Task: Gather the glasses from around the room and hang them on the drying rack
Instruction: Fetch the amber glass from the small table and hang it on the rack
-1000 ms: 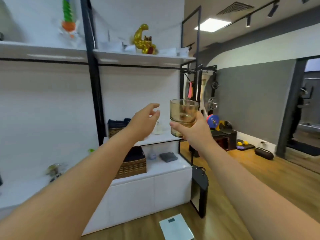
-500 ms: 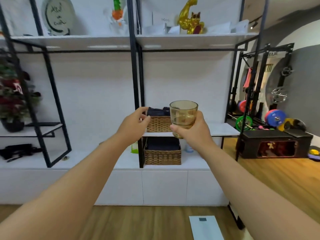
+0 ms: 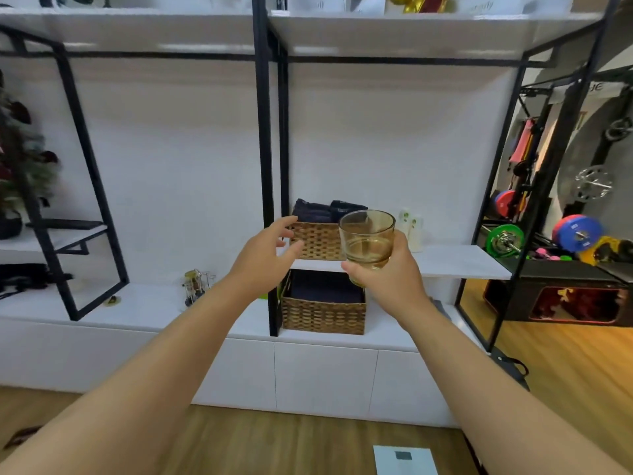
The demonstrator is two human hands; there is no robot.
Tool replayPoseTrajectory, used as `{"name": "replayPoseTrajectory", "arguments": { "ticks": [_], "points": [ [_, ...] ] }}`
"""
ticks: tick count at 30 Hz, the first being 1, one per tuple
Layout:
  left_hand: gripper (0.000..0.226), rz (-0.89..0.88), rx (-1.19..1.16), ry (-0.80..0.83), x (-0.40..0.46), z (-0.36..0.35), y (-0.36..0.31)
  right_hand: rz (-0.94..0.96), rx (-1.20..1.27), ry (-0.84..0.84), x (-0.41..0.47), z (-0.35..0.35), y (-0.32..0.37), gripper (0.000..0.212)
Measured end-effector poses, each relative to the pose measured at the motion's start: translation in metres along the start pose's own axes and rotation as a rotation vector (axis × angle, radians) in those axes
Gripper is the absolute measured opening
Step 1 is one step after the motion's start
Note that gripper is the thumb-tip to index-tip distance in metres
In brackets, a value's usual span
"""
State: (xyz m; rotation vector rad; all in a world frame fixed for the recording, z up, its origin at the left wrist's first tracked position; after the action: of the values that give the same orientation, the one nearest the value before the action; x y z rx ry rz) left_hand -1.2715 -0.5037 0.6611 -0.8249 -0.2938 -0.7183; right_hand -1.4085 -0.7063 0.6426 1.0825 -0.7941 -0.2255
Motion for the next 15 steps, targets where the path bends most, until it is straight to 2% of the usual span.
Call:
{"name": "replayPoseTrajectory", "arguments": {
  "ticks": [9, 15],
  "points": [
    [0.051, 0.101, 0.056, -0.062, 0.089, -0.024, 0.068, -0.016, 0.067, 0.096, 0.107, -0.055, -0.06, 0.079],
    [0.053, 0.231, 0.137, -0.133, 0.126, -0.035, 0.116, 0.025, 0.173, 0.286, 0.171, -0.126, -0.099, 0.078]
  ]
}}
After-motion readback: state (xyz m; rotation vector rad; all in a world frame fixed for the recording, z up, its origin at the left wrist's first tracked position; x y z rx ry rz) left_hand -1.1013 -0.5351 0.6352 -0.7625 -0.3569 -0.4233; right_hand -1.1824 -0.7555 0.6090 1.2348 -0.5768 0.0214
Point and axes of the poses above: each hand's wrist, its own x-axis towards the middle knuckle, its own z-axis out of the back of the hand, y = z × x, the point moved 8 cm from there along x, towards the middle knuckle, and after that the axes turned 7 degrees about x, right-handed, at the moved point
